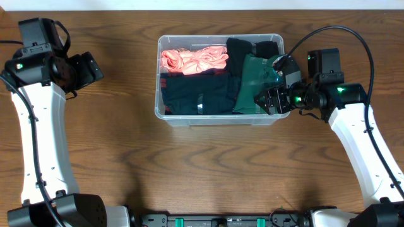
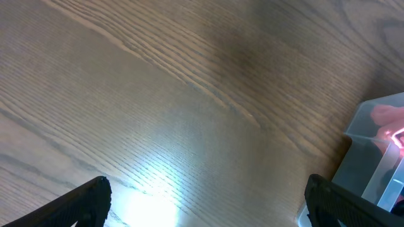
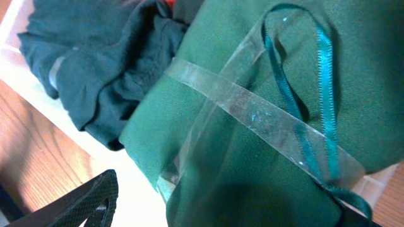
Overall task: Pack container
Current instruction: 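Lift the green bundle over the bin's right side with the right gripper, then lower the green bundle into the bin's right side and release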
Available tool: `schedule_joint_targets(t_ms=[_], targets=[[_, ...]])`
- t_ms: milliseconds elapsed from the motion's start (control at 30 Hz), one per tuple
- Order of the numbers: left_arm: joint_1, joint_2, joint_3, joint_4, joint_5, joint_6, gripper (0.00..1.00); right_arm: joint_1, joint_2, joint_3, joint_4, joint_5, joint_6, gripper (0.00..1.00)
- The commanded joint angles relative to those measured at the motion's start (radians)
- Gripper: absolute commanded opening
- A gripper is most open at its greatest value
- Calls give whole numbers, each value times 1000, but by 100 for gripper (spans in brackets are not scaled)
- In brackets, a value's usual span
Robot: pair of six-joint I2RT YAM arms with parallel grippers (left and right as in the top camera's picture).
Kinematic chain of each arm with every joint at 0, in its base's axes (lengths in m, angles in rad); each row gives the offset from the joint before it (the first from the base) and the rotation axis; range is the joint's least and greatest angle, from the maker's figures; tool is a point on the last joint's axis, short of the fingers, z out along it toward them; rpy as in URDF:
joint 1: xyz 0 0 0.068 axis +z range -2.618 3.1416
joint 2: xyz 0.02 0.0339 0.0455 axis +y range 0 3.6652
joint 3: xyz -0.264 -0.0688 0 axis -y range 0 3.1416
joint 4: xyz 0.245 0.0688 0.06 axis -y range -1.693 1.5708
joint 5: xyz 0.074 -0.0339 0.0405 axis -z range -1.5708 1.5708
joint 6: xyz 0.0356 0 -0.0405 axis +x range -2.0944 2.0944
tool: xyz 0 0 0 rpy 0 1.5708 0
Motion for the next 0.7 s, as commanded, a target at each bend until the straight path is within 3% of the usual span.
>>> schedule_joint_targets(t_ms=[0,167,267,533,667], targets=[[5,2,-1,1,-5,-13,98,2,-22,101,-12,45,-56,80],[5,2,-1,1,-4,-13,98,-2,-22,277,-63,121,-89,79],[5,2,-1,1,-4,-13,98,-2,-22,348,-64,131,-88,72],[5,2,-1,1,-4,-13,98,23,19,351,-108,132,-79,59],[5,2,-1,1,-4,-13,98,23,63,351,-163,229,-17,53]])
